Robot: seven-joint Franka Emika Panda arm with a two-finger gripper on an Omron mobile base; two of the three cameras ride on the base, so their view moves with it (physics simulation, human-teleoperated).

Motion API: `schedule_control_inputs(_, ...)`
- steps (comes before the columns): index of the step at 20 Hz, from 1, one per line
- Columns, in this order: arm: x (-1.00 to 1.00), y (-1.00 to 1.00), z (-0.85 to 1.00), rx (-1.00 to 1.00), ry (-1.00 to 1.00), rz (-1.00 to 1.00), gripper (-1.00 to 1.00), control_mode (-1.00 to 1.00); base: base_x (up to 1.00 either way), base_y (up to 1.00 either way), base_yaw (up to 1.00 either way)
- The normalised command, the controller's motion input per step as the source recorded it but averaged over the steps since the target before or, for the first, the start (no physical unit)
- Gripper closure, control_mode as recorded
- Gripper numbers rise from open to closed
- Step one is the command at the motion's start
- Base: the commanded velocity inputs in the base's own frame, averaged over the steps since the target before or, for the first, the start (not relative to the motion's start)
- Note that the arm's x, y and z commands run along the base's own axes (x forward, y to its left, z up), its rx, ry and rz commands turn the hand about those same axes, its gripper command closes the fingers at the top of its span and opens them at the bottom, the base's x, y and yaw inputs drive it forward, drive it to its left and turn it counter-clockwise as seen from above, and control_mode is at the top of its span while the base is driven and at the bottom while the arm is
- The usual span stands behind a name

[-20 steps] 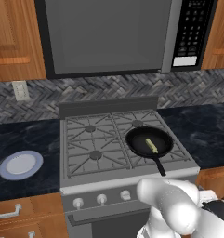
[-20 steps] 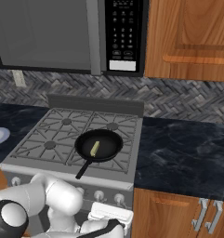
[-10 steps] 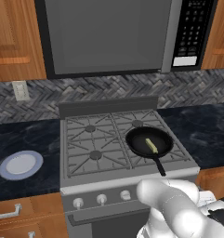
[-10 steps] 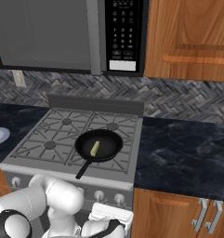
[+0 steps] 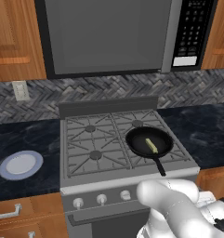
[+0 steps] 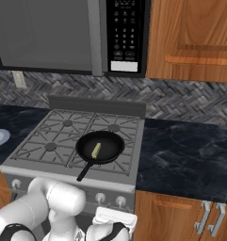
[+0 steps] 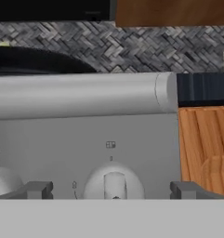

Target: Pick up the butter stick and place it in the pan. Then turn on the burner for the pan.

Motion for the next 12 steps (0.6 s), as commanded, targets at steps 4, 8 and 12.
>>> schedule_control_inputs(4, 0.03, -0.06, -0.09, 0.0, 0.0, 0.02, -1.0, -1.0, 0.0, 0.0, 0.0)
schedule_control_inputs(8, 0.05, -0.01, -0.01, 0.0, 0.0, 0.0, -1.0, -1.0, 0.0, 0.0, 0.0)
schedule_control_inputs(12, 0.05, 0.0, 0.0, 0.0, 0.0, 0.0, -1.0, -1.0, 0.0, 0.0, 0.0)
